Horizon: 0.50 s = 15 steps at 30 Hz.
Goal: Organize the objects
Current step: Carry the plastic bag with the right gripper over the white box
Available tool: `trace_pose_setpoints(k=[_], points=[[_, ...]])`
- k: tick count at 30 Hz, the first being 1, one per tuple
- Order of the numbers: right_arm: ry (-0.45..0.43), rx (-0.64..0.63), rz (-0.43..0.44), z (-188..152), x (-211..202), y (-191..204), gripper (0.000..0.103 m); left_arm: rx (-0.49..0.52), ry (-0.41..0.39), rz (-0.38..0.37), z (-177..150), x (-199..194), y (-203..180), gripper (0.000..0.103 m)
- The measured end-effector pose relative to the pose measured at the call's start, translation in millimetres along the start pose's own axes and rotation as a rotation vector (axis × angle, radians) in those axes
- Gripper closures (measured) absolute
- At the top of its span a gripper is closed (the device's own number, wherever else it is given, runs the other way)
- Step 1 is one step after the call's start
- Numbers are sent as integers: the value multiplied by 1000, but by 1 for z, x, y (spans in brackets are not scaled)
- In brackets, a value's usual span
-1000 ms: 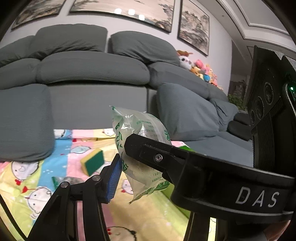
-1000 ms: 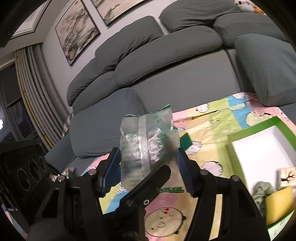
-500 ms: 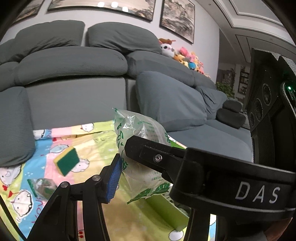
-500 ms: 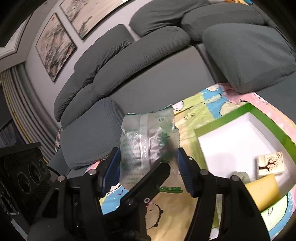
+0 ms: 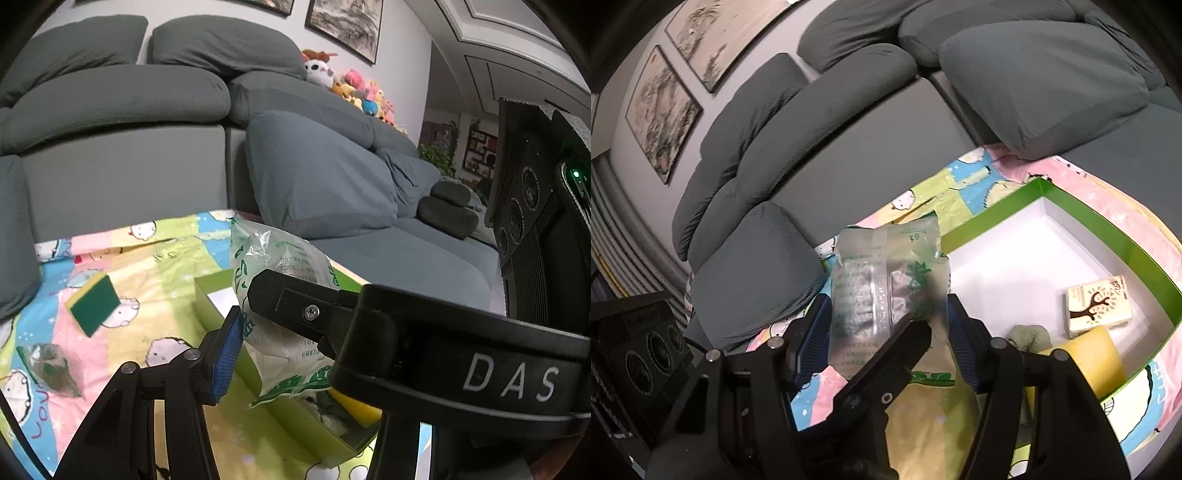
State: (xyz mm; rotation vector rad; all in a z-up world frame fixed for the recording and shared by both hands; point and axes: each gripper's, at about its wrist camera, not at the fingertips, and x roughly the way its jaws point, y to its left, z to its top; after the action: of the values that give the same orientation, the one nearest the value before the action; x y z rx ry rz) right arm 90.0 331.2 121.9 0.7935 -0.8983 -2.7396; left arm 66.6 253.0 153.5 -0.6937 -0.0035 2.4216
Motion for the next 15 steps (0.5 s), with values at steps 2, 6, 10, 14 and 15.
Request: trace_pose_setpoints(k=[2,6,10,14,15], points=[[2,13,-8,1,1,-4,41,3,11,-8,0,5,-1,50],[12,44,-24,3,6,-12,41,2,36,-20,0,14,-2,50],[25,75,-48,4,9,-21,42,-2,71,-42,-2,26,-2,50],[17,106,-73,5,8,-31,42,5,93,-65,-1,37,-6,50],[12,120,-76,6,8,-35,43,9,98,-67,0,40,-8,50]])
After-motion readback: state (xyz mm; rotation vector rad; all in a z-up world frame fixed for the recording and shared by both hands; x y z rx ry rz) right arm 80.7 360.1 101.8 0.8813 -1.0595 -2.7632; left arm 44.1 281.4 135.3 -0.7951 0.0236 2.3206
